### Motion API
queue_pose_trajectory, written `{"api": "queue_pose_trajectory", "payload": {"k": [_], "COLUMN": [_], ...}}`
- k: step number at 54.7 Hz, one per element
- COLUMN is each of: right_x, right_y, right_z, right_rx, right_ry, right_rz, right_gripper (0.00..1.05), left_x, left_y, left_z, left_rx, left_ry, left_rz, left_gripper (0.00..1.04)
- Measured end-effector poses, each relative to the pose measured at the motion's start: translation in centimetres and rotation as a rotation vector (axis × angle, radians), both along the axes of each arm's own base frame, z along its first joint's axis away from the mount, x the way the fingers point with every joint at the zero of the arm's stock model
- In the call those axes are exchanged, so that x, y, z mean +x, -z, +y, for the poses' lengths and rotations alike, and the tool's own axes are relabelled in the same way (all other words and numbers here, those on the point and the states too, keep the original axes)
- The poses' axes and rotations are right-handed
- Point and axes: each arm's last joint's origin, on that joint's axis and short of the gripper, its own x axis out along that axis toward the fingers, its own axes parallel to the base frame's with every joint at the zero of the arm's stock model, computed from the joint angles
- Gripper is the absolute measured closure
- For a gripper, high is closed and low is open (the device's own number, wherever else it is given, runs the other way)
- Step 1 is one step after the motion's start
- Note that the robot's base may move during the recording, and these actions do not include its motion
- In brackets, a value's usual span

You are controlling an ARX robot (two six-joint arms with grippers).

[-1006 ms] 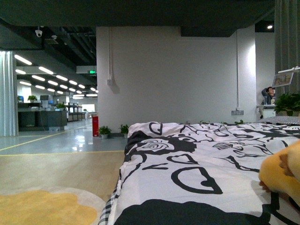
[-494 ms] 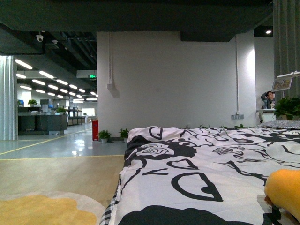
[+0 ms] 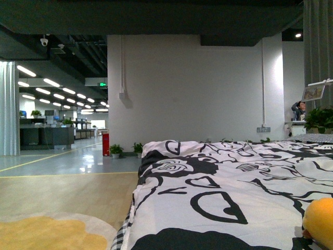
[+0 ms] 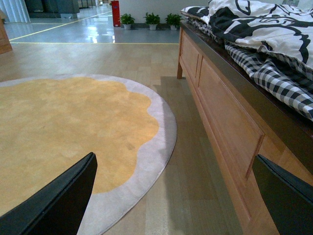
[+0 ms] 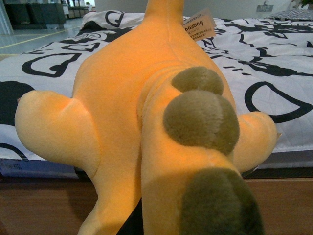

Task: Put away toys

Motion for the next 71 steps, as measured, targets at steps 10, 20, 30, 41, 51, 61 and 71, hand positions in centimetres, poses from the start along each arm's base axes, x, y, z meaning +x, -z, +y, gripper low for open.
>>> {"api": "queue_pose_trajectory", "payload": {"k": [10, 20, 30, 41, 51, 61, 71], "right_x": [0.0, 0.0, 0.0, 0.0, 0.0, 0.0, 0.0], "right_y": [0.4, 1.6, 1.6, 1.6, 1.6, 1.6, 1.6], "right_z": [0.0, 0.0, 0.0, 0.0, 0.0, 0.0, 0.0], "right_rx": [0.000, 0.000, 0.000, 0.000, 0.000, 0.000, 0.000], "right_ry": [0.000, 0.000, 0.001, 0.001, 0.001, 0.001, 0.001], "right_rz": [-0.002, -0.002, -0.001, -0.001, -0.001, -0.001, -0.001], "right_gripper": [0.98, 0.98, 0.98, 0.98, 0.98, 0.98, 0.98], "left_x": [0.0, 0.0, 0.0, 0.0, 0.0, 0.0, 0.0], "left_y": [0.0, 0.0, 0.0, 0.0, 0.0, 0.0, 0.0], "left_z": [0.0, 0.0, 0.0, 0.0, 0.0, 0.0, 0.0], "left_rx": [0.000, 0.000, 0.000, 0.000, 0.000, 0.000, 0.000], "left_ry": [0.000, 0.000, 0.000, 0.000, 0.000, 0.000, 0.000], "left_rz": [0.000, 0.000, 0.000, 0.000, 0.000, 0.000, 0.000], "left_gripper": [0.06, 0.06, 0.06, 0.06, 0.06, 0.06, 0.06]}}
